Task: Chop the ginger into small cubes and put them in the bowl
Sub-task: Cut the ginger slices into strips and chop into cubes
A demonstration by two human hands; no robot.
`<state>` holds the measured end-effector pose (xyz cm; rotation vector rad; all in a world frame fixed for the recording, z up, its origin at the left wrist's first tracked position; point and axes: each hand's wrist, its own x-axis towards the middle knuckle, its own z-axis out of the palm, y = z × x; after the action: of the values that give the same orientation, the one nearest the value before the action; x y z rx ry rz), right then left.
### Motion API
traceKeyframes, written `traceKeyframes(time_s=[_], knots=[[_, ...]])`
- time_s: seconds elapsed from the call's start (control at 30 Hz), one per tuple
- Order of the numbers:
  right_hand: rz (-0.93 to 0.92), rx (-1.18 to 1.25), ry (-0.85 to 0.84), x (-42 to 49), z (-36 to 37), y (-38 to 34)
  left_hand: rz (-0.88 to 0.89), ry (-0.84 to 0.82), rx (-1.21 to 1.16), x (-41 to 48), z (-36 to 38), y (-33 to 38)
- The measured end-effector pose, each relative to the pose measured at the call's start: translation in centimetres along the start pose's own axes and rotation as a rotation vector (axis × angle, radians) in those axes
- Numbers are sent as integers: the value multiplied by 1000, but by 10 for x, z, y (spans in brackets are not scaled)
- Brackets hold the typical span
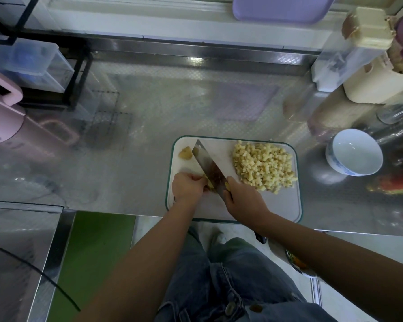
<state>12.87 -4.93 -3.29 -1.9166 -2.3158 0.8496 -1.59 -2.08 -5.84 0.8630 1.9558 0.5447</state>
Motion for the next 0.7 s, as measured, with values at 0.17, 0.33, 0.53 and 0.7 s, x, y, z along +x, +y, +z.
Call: traceKeyframes(time_s=[0.17, 0.33, 0.53, 0.7], knots=[[42, -13, 44, 0, 12, -2, -15, -7, -12, 0, -1, 1], [23, 5, 56, 1, 14, 1, 7, 13, -26, -3, 2, 0], [58, 20, 91, -8, 3, 19, 62, -24, -28, -15, 22, 7], [65, 17, 82, -1, 6, 19, 101, -29, 32, -14, 22, 8]])
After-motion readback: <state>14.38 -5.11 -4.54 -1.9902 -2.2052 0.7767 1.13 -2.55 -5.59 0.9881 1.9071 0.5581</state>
